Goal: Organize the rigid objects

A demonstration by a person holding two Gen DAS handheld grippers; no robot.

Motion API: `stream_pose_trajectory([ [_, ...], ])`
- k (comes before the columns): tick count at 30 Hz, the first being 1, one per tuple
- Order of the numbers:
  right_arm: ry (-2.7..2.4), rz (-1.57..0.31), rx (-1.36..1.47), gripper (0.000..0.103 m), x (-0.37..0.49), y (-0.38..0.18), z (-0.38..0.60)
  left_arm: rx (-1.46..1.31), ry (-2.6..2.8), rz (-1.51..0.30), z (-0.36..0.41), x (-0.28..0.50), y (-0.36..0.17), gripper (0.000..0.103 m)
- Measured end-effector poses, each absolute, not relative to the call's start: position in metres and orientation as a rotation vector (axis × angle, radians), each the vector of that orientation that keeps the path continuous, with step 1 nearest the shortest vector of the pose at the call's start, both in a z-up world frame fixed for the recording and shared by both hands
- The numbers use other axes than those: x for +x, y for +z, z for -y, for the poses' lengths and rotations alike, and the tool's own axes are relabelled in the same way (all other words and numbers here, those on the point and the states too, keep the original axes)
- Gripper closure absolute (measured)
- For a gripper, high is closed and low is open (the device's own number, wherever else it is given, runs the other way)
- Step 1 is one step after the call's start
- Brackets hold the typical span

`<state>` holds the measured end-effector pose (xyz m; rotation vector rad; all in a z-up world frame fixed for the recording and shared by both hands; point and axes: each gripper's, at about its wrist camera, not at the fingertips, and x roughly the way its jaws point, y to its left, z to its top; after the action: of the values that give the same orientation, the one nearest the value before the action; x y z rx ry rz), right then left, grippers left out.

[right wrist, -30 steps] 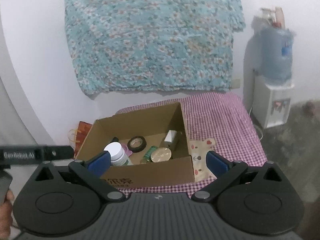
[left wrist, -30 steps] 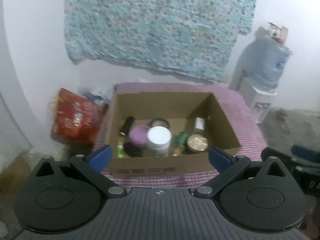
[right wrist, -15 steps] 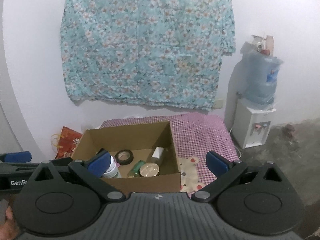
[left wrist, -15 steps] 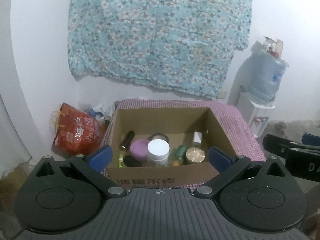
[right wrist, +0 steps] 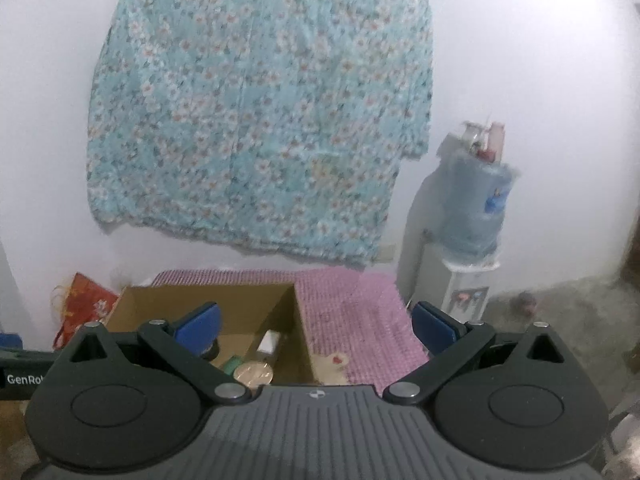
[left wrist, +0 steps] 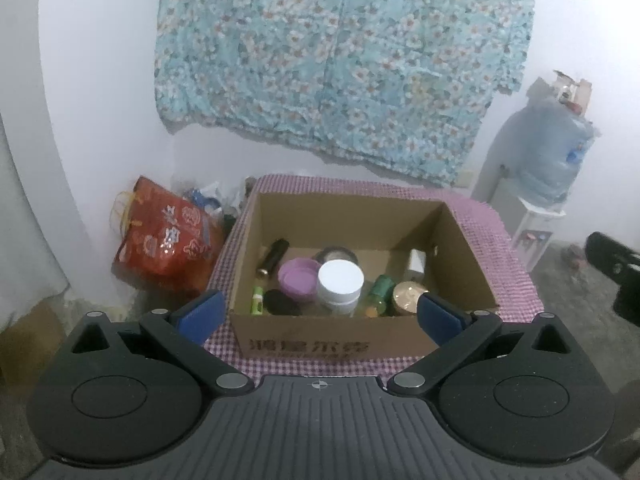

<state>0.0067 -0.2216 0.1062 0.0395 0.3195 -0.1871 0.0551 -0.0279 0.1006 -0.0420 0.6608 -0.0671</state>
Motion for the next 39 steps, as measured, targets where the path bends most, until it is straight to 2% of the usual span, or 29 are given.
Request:
stream_pose_trajectory([
  [12,-0.089,-0.400,0.064,0.000,0.019,0.098,0.219,-0.039,-0.038,-0.721,0.014,0.067,0.089,0.000],
  [39,-0.067,-0.665,0.118,0.000,0.072,0.040,0.233,0.066,-0.033,-0.851,0.027,0.110,0.055,0.000],
])
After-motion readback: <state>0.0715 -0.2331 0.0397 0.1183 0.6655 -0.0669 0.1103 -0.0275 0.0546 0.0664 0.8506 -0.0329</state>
